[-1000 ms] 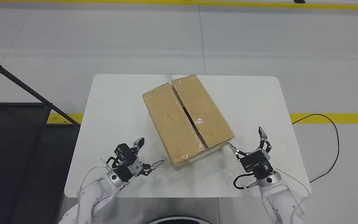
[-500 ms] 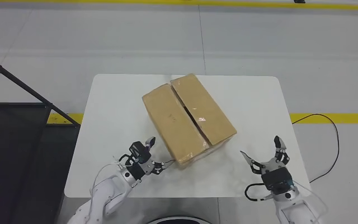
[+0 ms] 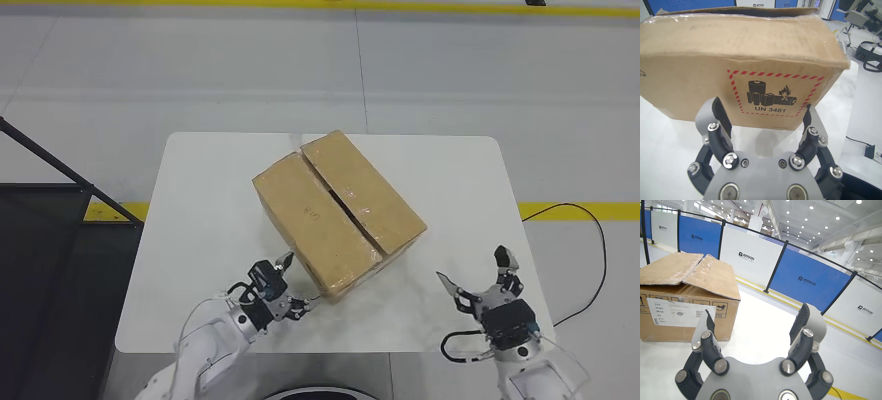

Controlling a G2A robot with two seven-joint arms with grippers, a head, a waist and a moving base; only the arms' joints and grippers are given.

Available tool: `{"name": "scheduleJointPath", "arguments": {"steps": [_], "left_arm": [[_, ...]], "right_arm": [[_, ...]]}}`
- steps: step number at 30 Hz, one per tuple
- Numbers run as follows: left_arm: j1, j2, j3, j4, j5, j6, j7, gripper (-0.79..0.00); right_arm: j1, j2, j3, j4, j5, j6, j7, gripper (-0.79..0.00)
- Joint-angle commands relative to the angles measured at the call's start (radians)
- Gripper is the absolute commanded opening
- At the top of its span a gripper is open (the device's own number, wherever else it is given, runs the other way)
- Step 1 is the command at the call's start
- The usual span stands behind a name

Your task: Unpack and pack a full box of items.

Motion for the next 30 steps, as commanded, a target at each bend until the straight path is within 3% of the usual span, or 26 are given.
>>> {"name": "scheduleJointPath", "arguments": {"steps": [1,7,13,17,22,30], "left_arm": [[0.028,0.004,-0.046,-0.021,-0.034,0.030,0.019,0.000],[0.107,0.020,-0.246,-0.073,-0.168,0.052,0.049,0.000],[0.086,0.023,-0.382,-0.064,-0.302,0.126,0.041,0.000],[0.019,0.023,-0.418,-0.031,-0.320,0.164,0.009,0.000],[-0.113,0.020,-0.415,0.049,-0.343,0.215,-0.053,0.000],[-0.328,0.020,-0.340,0.225,-0.251,0.145,-0.103,0.000]], "right_arm": [[0.001,0.000,0.001,0.000,0.005,-0.001,0.006,0.000],[0.001,0.000,0.001,0.000,0.005,-0.001,0.006,0.000],[0.006,0.000,-0.002,-0.015,0.000,-0.010,0.009,0.000],[-0.003,0.002,-0.002,-0.026,-0.029,-0.037,-0.012,0.000],[-0.034,0.006,-0.010,-0.050,-0.099,-0.076,-0.042,0.000],[-0.140,0.004,-0.056,-0.145,-0.206,-0.005,-0.101,0.000]]}}
